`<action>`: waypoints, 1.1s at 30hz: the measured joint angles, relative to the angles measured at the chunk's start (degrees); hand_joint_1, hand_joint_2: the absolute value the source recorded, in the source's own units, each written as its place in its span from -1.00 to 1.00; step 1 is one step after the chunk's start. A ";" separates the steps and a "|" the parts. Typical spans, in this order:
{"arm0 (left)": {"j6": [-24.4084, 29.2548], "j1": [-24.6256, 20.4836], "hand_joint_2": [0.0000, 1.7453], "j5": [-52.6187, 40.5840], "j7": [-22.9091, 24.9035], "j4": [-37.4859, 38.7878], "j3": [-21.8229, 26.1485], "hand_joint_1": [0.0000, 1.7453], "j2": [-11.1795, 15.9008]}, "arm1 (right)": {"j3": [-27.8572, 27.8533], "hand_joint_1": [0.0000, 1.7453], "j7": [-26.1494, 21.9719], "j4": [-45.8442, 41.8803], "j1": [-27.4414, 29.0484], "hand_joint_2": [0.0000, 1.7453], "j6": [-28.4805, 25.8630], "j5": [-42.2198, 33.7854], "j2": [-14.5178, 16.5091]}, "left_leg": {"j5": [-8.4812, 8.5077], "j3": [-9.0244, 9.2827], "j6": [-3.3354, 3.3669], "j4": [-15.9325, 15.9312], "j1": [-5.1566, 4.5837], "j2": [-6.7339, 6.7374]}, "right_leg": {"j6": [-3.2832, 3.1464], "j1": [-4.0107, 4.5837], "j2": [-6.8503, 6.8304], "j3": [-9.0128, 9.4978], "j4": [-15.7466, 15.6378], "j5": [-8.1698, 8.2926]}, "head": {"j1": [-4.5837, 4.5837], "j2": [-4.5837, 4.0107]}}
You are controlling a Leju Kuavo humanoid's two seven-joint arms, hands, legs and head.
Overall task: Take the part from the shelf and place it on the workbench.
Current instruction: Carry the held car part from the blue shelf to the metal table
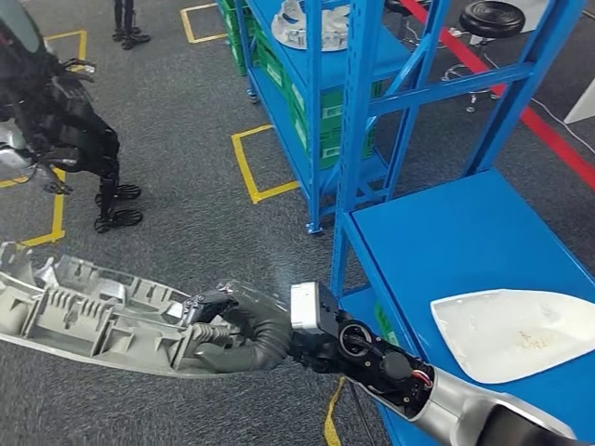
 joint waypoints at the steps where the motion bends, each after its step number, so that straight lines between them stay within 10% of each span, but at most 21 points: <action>1: 0.04 -0.03 1.00 0.06 0.01 0.00 0.00 -1.00 -0.05 | 0.05 1.00 -0.03 0.11 0.00 1.00 0.08 -0.02 0.02 | -0.43 -1.30 -0.04 2.28 0.05 0.33 | -0.10 0.12 -0.88 0.01 0.00 -0.10 | -0.01 0.00; 3: 0.16 0.10 1.00 0.16 0.02 0.00 0.00 -1.00 -0.11 | 0.15 1.00 -0.07 0.32 -0.07 1.00 0.22 -0.03 0.10 | 1.69 -0.40 0.14 0.14 0.04 0.68 | -0.18 0.25 -2.34 0.15 0.00 -0.32 | -0.03 0.00; 6: 0.41 0.03 1.00 0.09 -0.01 -0.01 0.00 -1.00 -0.06 | 0.26 1.00 -0.06 0.47 -0.40 1.00 0.26 -0.03 0.32 | 6.30 5.73 1.00 -11.49 -0.59 3.23 | 0.15 0.52 -3.91 0.49 0.01 -0.82 | 0.02 0.00; 10: 0.45 -0.01 1.00 -0.32 -0.22 0.00 0.00 -1.00 0.06 | 0.31 1.00 -0.10 0.69 -0.63 1.00 0.19 -0.02 0.37 | 6.70 7.34 2.18 -14.75 -1.22 2.90 | 1.17 0.51 -5.43 0.88 -0.03 -1.62 | 0.41 0.00; 16: 0.43 -0.06 1.00 -0.37 -0.57 0.00 0.02 -1.00 0.05 | 0.23 1.00 -0.27 1.03 -0.63 1.00 -0.10 0.15 0.34 | 6.52 8.78 3.50 -15.56 -0.71 -0.57 | 1.69 0.38 0.14 -7.20 16.85 -8.84 | 1.08 0.00; 18: 0.38 -0.03 1.00 -0.36 -0.61 0.00 0.01 -1.00 -0.02 | 0.23 1.00 -0.28 1.11 -0.62 1.00 -0.14 0.16 0.34 | 6.31 9.18 3.43 -15.48 -0.68 -2.24 | 1.72 0.35 0.46 -7.44 15.73 -6.32 | 1.19 0.00; 20: 0.37 0.03 1.00 -0.36 -0.61 0.00 0.01 -1.00 -0.11 | 0.23 1.00 -0.28 1.16 -0.64 1.00 -0.17 0.16 0.34 | 5.92 9.56 3.11 -15.23 -0.55 -3.89 | 1.64 0.12 2.44 -4.45 7.99 -1.42 | 1.32 0.00; 23: 0.37 -0.11 1.00 -0.37 -0.62 0.00 0.01 -1.00 -0.12 | 0.28 1.00 -0.28 1.27 -0.64 1.00 -0.16 0.17 0.34 | 5.72 8.75 2.27 -14.47 -0.39 -6.00 | 1.49 -0.30 5.76 -1.46 1.23 0.47 | 1.18 0.00; 25: 0.37 0.07 1.00 -0.37 -0.62 0.00 0.00 -1.00 -0.02 | 0.30 1.00 -0.30 1.30 -0.71 1.00 -0.15 0.17 0.37 | 5.89 8.16 1.55 -14.42 -0.11 -7.06 | 1.12 -0.20 4.80 -1.06 0.59 0.44 | 1.22 0.00; 28: 0.40 0.26 1.00 -0.36 -0.61 0.00 0.00 -1.00 -0.04 | 0.28 1.00 -0.28 1.31 -0.84 1.00 -0.18 0.19 0.46 | 3.48 5.79 0.70 -9.95 -0.33 -3.11 | 0.41 -0.32 2.42 -0.35 -0.35 0.69 | 0.60 0.00; 31: 0.40 -0.03 1.00 -0.37 -0.62 0.00 0.00 -1.00 -0.15 | 0.26 1.00 -0.29 1.33 -0.84 1.00 -0.21 0.19 0.47 | -0.65 -0.62 0.08 1.37 -0.11 0.21 | 0.05 -0.01 -0.29 -0.23 -0.48 0.45 | 0.20 0.00; 33: 0.39 0.08 1.00 -0.34 -0.62 0.00 0.00 -1.00 -0.20 | 0.28 1.00 -0.30 1.34 -0.83 1.00 -0.20 0.20 0.47 | 0.64 -1.41 -0.01 1.91 0.07 0.63 | 0.04 0.01 -1.82 -0.06 -0.48 0.16 | 0.19 0.00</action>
